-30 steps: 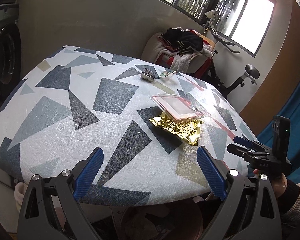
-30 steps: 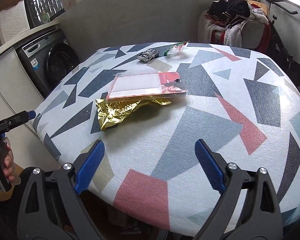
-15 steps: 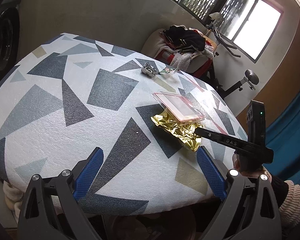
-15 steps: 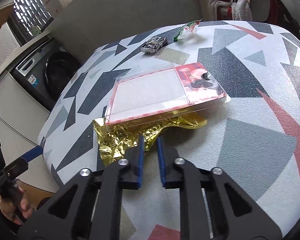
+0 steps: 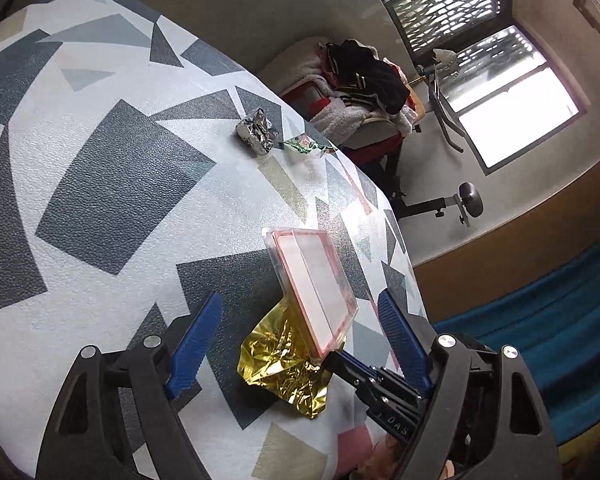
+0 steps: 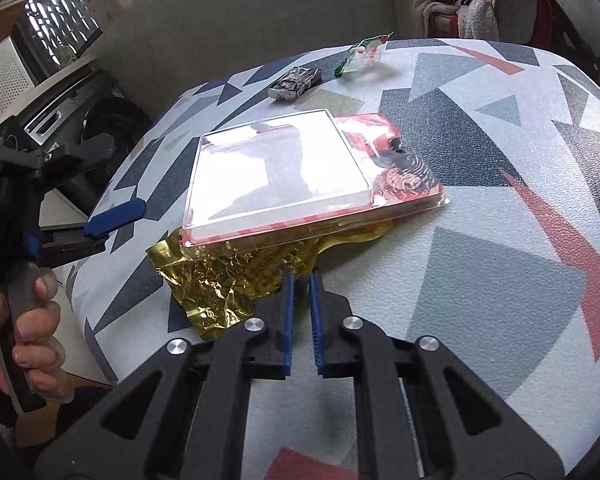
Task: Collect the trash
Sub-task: 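Grasp the clear plastic case with the left tool while the right grasps gold foil, then drop the gold foil and plastic case into the bin with both tools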
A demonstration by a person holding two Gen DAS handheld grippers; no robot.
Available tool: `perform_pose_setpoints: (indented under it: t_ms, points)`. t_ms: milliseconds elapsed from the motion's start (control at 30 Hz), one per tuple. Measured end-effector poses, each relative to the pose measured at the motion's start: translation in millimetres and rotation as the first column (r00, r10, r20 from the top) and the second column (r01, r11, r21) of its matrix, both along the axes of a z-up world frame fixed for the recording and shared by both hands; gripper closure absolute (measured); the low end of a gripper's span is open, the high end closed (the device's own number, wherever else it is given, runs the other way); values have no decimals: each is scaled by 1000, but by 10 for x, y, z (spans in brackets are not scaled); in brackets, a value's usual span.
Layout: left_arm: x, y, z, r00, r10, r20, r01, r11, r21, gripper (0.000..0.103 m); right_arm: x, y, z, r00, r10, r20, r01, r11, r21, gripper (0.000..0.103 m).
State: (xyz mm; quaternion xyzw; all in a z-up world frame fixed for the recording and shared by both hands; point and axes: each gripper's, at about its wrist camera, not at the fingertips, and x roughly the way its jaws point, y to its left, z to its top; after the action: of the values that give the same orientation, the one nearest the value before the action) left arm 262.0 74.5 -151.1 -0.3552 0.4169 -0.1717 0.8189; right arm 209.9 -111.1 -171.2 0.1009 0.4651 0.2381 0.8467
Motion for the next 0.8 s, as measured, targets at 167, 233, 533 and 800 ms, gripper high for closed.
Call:
perform_pose_setpoints:
  t_ms: [167,233,533,800]
  points:
    - [360,-114,-119,998,-13,-56,13,1000,7,43,-10,-12,-8,1000,-1,5,0,1000,13,91]
    - [424,-211,-144,998,-32,-60,34,999,43,49,-3,-20,-15,1000,-2,6,2,1000,19,91]
    - [318,-228,88,999,-31,29,27,990,140,80,-76,-152,92,999,-28,25,27,998,50,93]
    - [-38,-69,677,990,-54,131,21,972,236,85,-239,-496,522,986,-93,136,86,995,57,97]
